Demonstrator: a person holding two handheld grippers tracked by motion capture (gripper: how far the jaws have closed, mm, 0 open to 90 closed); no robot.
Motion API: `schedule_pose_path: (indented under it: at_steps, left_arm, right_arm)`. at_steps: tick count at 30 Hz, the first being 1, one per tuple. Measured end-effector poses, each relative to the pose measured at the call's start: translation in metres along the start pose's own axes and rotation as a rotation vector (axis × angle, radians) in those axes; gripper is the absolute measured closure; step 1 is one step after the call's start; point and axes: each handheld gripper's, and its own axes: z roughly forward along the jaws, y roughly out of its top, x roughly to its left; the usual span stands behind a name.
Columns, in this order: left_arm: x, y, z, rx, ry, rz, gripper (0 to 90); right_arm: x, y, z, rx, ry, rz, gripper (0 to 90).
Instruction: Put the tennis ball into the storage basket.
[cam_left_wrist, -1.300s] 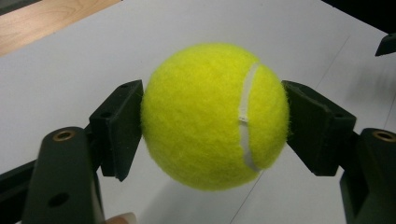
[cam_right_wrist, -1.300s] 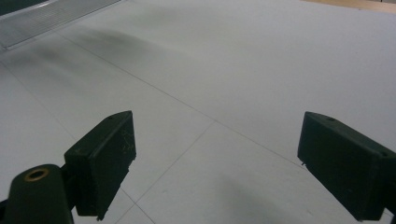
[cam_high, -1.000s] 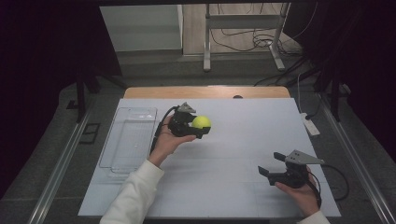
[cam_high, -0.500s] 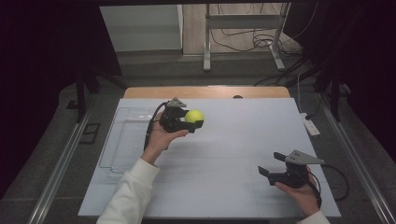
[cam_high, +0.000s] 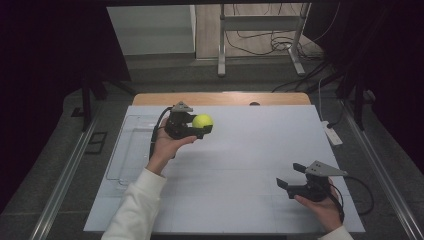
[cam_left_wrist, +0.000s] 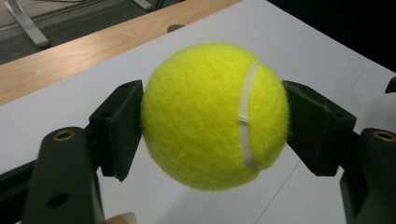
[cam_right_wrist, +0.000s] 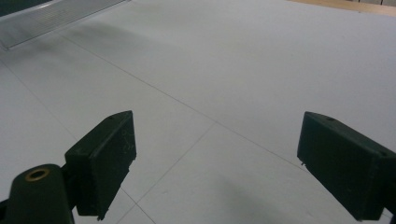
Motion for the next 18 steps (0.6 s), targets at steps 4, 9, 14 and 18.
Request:
schedule_pose_path:
  at_steps: [4,9,14,18]
  left_arm:
    - [0.004,-0.001,-0.004,-0.003,0.017,-0.007,26.8]
    - [0.007,-0.001,-0.006,-0.006,0.02,-0.015,26.8]
    - [0.01,-0.001,-0.009,-0.012,0.03,-0.021,26.8]
    - [0.013,-0.002,-0.012,-0.013,0.046,-0.023,26.8]
  right_arm:
    - [0.0,0.0,0.001,0.002,-0.001,-0.003,12.1]
    - [0.0,0.0,0.001,0.004,-0.001,-0.003,12.1]
    - [0.001,0.0,0.0,-0.002,0.002,-0.003,12.1]
    - [0.0,0.0,0.0,-0.003,0.002,-0.002,12.1]
